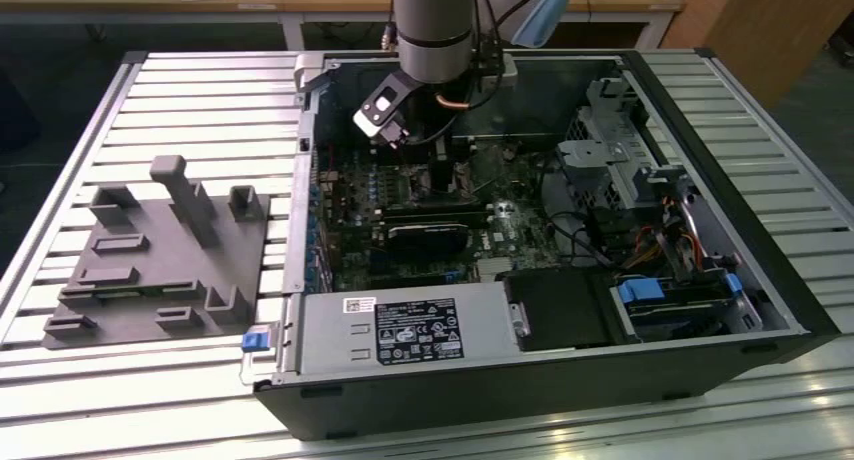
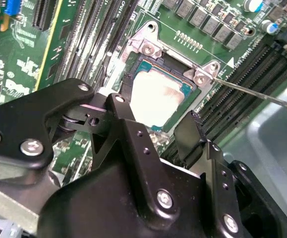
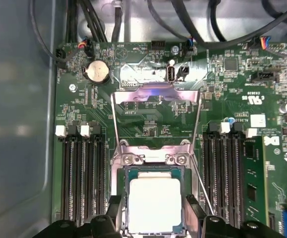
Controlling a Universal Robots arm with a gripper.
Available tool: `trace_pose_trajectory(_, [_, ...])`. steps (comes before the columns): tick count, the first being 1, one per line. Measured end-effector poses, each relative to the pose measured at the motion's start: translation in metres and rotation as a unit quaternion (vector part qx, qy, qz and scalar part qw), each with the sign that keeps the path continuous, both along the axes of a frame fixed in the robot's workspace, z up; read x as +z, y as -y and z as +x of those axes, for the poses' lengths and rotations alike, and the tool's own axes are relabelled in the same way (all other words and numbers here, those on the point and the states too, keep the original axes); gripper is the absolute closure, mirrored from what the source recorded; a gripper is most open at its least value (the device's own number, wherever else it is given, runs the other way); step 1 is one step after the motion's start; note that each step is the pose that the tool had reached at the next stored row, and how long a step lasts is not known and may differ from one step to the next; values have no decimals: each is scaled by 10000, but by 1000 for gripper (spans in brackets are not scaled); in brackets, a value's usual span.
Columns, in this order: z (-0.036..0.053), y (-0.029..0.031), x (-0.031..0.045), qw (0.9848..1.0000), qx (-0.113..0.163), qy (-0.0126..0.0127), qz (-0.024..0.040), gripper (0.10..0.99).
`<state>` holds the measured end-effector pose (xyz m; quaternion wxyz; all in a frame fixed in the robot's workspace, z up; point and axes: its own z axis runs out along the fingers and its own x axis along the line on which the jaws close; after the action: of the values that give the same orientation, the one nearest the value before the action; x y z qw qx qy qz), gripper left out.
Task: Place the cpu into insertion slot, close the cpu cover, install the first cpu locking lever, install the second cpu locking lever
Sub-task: 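Place the cpu into insertion slot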
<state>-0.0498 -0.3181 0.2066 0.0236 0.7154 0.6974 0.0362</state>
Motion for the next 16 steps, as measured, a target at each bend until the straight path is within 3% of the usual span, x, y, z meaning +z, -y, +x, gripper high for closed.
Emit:
trace_pose_trajectory(10, [0,0,30,10000,0,1,1,490])
trace_pose_trajectory(16, [0,0,31,10000,0,0,0,725])
